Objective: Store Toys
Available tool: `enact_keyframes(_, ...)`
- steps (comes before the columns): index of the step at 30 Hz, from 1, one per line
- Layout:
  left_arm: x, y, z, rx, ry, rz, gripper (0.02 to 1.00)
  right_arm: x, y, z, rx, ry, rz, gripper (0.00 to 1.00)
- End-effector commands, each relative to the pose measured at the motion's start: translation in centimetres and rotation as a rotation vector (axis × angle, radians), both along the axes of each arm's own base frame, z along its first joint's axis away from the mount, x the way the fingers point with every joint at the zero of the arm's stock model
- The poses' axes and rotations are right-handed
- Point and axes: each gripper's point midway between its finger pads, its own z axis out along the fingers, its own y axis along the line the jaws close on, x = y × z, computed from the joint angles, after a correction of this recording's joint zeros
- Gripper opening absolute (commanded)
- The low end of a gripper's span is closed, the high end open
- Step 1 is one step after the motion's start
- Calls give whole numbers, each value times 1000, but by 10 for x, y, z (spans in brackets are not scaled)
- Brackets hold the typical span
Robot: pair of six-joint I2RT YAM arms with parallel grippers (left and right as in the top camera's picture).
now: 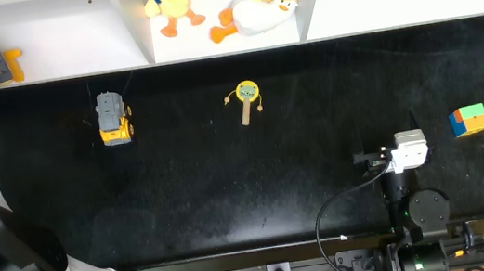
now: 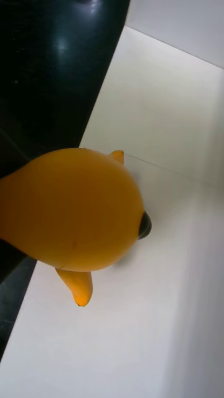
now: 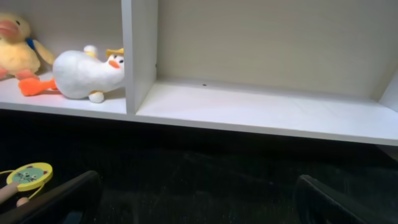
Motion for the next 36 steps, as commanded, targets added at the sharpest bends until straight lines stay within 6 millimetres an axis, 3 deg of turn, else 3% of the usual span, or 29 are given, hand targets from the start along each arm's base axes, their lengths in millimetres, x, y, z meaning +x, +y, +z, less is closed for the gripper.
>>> enact_keyframes(1, 12, 4, 8, 10, -39, -16, 178, 0, 2, -4, 8, 4, 9, 993)
enact_keyframes(15, 20, 6, -11, -5, -17, -20, 196, 0, 2, -4, 8, 4, 9, 996)
enact_keyframes(25, 22, 6, -13, -4, -20, -20, 222, 0, 2, -5, 8, 4, 9, 996)
enact_keyframes(29, 18, 3, -16, -17, 1, -26, 62, 0, 2, -4, 8, 4, 9, 996)
enact_keyframes(36, 4, -3, -10, -37, 50, -26, 56, 0, 2, -4, 8, 4, 9, 996)
